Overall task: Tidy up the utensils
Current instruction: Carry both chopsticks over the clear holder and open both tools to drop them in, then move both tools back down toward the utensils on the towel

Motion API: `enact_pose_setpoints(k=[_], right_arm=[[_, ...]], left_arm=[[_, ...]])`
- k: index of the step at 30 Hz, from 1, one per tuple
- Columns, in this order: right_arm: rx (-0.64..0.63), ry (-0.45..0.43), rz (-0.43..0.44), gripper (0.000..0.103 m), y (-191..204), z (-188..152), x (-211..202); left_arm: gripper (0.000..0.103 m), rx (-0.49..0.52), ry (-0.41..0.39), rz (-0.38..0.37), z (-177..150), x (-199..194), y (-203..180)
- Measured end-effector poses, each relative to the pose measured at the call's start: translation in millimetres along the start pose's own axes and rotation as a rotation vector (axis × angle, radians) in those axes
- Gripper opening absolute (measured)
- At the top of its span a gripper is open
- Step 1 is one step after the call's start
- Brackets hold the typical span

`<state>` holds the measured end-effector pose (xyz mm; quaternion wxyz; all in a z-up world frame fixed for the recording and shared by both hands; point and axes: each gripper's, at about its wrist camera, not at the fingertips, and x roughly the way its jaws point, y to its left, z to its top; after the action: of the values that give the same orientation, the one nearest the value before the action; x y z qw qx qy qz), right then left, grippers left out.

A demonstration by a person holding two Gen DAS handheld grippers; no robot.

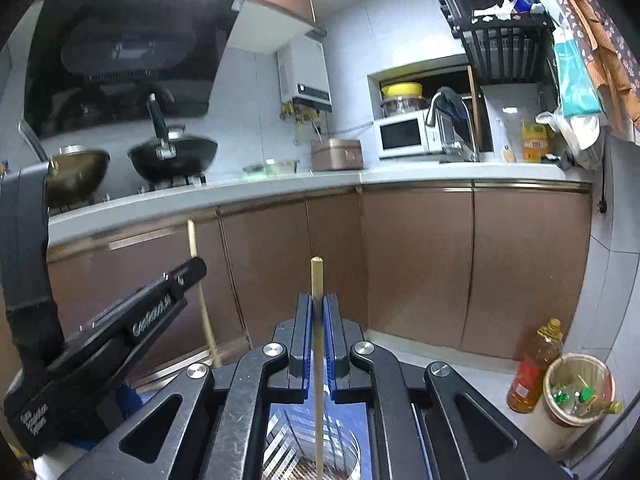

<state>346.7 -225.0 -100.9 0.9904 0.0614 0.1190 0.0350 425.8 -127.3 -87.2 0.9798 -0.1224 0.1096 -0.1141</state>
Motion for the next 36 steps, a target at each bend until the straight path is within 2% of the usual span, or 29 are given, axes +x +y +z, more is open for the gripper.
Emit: enact_pose_setpoints(k=[4,6,9,14,15,16,18,25,36], right_arm=[[-0.016,0.034,-0.003,0.008,1.6,-20.2,-3.0],[-0.015,0.044,-0.003,0.017,2.0,-23.3,-7.0],[-0.013,0.050,-0.007,0.027,0.3,-24.5,-20.5],[-0.007,0.040,-0.016,0.028,0.3,-21.2,-58.6],[0.001,0.038,-0.018,0.028,-0.4,-20.4,-68.6],[0.009,0.035,-0.018,0.028,-0.7,-19.8,-80.4],[0.013,0.037,-0.026,0.028,0.7,-17.8,-100.2],[0.031,0.090,-0.041,0.028,8.2,-22.7,-169.7],[0.010,0.133,-0.037,0.028,35.9,-29.0,-238.2]], left_arm=[[0.007,0.013,0.010,-0.007,-10.4,-2.5,6.8],[0.010,0.022,0.015,-0.009,-10.4,-7.9,9.3],[0.020,0.027,0.020,-0.008,-8.6,-25.2,13.8],[0.025,0.095,0.069,0.024,-2.9,-66.2,11.2],[0.032,0.110,0.076,0.032,-2.3,-78.0,10.8],[0.042,0.127,0.081,0.053,-2.6,-90.7,10.8],[0.049,0.151,0.089,0.087,-3.7,-120.9,12.8],[0.050,0.175,0.126,0.133,-2.0,-206.8,26.7],[0.050,0.185,0.113,0.141,9.5,-298.7,40.2]])
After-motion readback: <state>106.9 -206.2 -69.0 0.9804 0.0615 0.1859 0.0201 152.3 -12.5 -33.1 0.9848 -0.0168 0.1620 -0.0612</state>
